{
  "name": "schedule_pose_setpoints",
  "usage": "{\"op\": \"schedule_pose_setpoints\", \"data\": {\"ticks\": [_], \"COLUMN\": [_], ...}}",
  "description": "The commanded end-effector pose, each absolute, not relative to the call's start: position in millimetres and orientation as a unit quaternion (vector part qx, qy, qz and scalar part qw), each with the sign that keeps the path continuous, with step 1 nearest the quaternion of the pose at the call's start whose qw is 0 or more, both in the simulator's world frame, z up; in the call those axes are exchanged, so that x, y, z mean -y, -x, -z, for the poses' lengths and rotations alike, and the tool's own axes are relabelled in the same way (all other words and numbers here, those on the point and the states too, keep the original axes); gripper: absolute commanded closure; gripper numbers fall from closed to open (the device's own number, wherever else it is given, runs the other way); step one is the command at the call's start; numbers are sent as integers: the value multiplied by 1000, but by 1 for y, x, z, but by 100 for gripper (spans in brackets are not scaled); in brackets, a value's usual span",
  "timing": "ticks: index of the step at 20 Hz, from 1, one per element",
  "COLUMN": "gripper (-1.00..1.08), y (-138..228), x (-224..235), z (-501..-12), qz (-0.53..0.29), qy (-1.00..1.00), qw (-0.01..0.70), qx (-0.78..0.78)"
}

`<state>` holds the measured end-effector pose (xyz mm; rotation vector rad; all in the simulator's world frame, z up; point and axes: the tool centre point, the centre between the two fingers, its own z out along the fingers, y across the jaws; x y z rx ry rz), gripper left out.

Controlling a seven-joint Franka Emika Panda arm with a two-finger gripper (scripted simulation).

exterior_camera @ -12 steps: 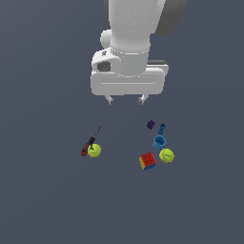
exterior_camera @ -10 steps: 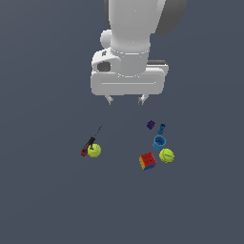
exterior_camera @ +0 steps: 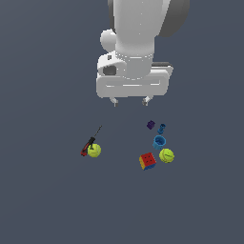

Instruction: Pick up a designated object from a clutter of objects.

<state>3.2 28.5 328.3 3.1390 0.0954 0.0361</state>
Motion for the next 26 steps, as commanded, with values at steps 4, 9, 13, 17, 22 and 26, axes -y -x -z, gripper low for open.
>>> {"op": "schedule_pose_setpoints", "data": {"ticks": [4,9,13,17,22,26], "gripper": [-92,-92,-92,-92,-92,-92], "y": [-4,-6,-9,-12,-16,-18], "x": [-29,-35,-42,-52,-69,-84], "z": [-327,-319,-308,-293,-268,-247], "qz": [-12,-11,-11,-10,-9,-8], "qy": [-1000,-1000,-1000,-999,-997,-994], "qw": [0,0,1,1,2,2], "qx": [-28,-15,4,31,73,109]}}
